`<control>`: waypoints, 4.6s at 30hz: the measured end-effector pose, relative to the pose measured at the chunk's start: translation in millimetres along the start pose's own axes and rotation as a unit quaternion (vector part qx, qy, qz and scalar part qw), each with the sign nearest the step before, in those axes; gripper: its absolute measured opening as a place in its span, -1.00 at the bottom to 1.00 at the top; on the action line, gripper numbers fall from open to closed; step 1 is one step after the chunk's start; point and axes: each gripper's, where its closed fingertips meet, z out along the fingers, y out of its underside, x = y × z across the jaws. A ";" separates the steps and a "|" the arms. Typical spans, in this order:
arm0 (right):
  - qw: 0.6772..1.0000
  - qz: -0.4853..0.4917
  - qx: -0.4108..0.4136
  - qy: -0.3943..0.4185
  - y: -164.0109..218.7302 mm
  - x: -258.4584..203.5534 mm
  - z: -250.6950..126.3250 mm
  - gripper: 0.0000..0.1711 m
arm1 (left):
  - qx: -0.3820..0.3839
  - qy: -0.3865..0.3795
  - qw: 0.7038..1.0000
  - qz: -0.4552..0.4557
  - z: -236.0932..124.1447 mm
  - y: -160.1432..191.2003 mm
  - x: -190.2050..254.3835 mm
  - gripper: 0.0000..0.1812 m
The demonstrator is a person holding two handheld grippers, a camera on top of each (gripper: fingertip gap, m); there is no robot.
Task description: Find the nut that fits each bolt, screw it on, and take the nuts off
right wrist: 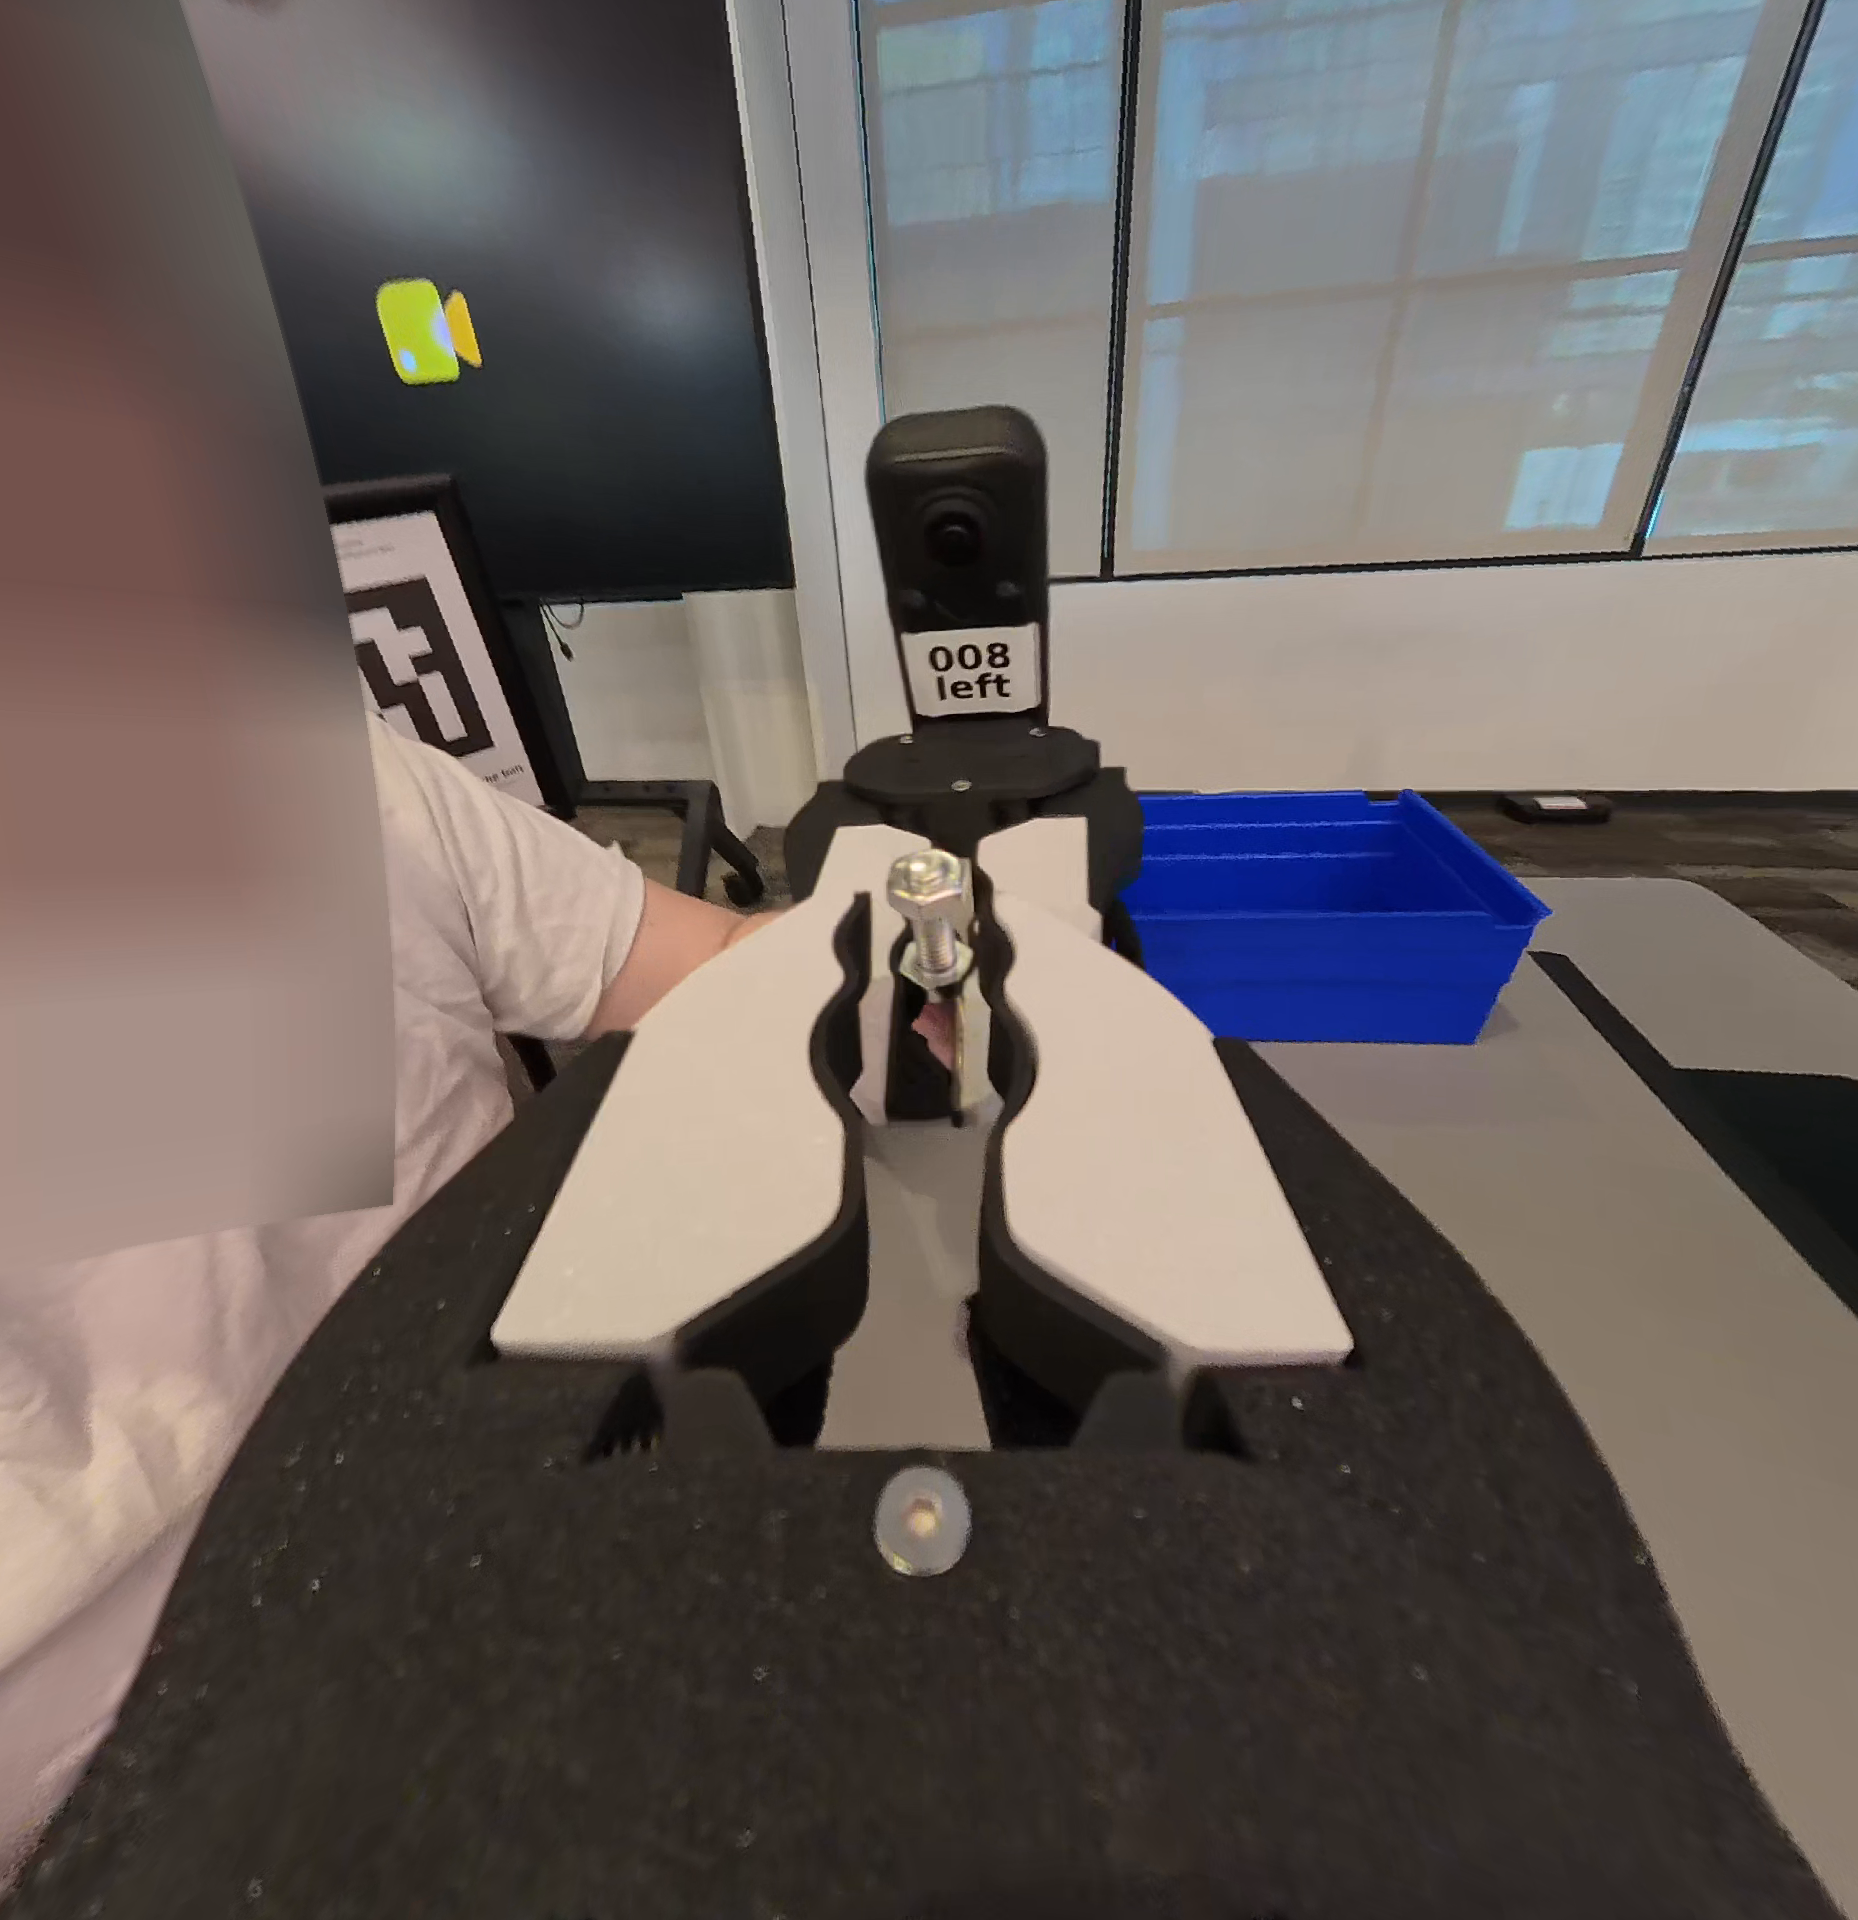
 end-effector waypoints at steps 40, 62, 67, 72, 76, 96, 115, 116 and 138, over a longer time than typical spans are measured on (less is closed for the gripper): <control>1.000 -0.014 -0.011 0.019 1.6 -0.1 4.7 -0.84 | -0.019 -0.001 1.000 -0.005 3.4 6.3 0.6 -0.89; 1.000 -0.019 -0.012 0.008 2.0 -3.7 5.8 -0.74 | -0.013 0.000 1.000 0.000 4.9 5.4 2.1 -0.90; 1.000 -0.015 -0.011 0.004 2.1 -1.2 0.9 -0.74 | -0.009 0.007 1.000 0.002 4.8 3.6 5.4 -0.90; 1.000 -0.006 -0.002 -0.005 0.6 -1.8 -0.9 -0.77 | -0.006 0.007 1.000 -0.002 2.7 2.2 3.7 -0.90; 1.000 -0.016 -0.011 -0.003 2.6 -4.7 3.9 -0.77 | -0.006 0.014 1.000 0.000 4.0 2.5 7.0 -0.90; 1.000 0.017 0.024 -0.006 -6.4 3.2 -8.7 -0.82 | -0.002 0.014 1.000 -0.002 2.5 -0.2 8.1 -0.90; 1.000 -0.017 -0.001 -0.010 -0.7 -8.4 5.1 -0.74 | -0.004 0.019 1.000 -0.001 3.9 1.0 9.7 -0.90; 1.000 -0.018 0.000 -0.005 -0.8 -6.9 4.7 -0.74 | -0.005 0.020 1.000 -0.001 4.1 1.0 10.4 -0.90; 1.000 -0.011 0.015 -0.014 -6.2 -7.3 -1.5 -0.76 | -0.003 0.018 1.000 0.000 2.9 -0.7 9.9 -0.90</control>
